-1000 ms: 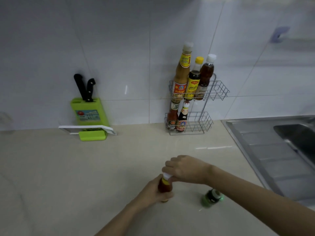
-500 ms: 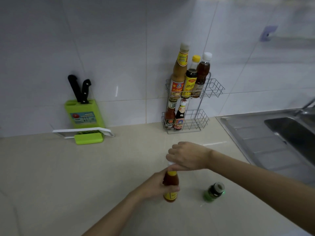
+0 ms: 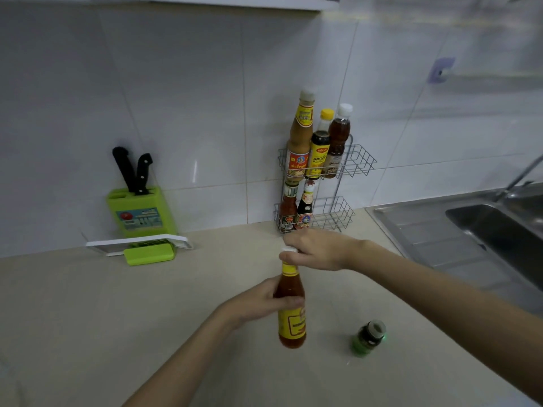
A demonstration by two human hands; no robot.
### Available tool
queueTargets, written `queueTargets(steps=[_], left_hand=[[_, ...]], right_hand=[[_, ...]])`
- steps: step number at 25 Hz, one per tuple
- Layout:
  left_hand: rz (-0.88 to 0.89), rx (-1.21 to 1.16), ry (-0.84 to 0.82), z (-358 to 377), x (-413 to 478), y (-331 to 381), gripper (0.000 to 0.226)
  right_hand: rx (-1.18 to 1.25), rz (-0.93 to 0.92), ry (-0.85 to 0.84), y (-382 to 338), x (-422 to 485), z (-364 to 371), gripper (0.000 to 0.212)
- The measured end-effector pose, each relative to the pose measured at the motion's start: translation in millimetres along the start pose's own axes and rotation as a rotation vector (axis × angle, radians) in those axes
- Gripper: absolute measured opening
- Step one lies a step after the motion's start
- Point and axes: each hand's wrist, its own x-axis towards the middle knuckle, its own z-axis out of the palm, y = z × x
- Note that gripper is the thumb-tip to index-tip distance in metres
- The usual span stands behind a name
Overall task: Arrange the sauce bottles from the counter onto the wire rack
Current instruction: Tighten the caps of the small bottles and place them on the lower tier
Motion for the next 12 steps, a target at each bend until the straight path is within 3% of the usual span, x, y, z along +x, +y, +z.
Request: queueTargets(steps=[4,8,10,12], left_hand=[[0.013,-0.012,0.003,3.2,2.3,5.2,0.028],[0.022,0.101,0.090,17.8,23.3,3.4,0.044],[0.001,0.087,0.079,20.0,29.4,7.3,0.039],[-0.005,0.049,0.065,18.6,34.1,20.0,0.033]], right_hand=[[-0.061,0.096,0.021,-4.4,2.7,-1.6,0.057],[-0.216,0.333,-0.009,4.5,-6.4,2.5,0.061],[-0.057,0.342,-0.001,13.5,-14.3,4.9,0.060],[0.309,0.315,0.058,28.5,-24.7,5.5,0.049]])
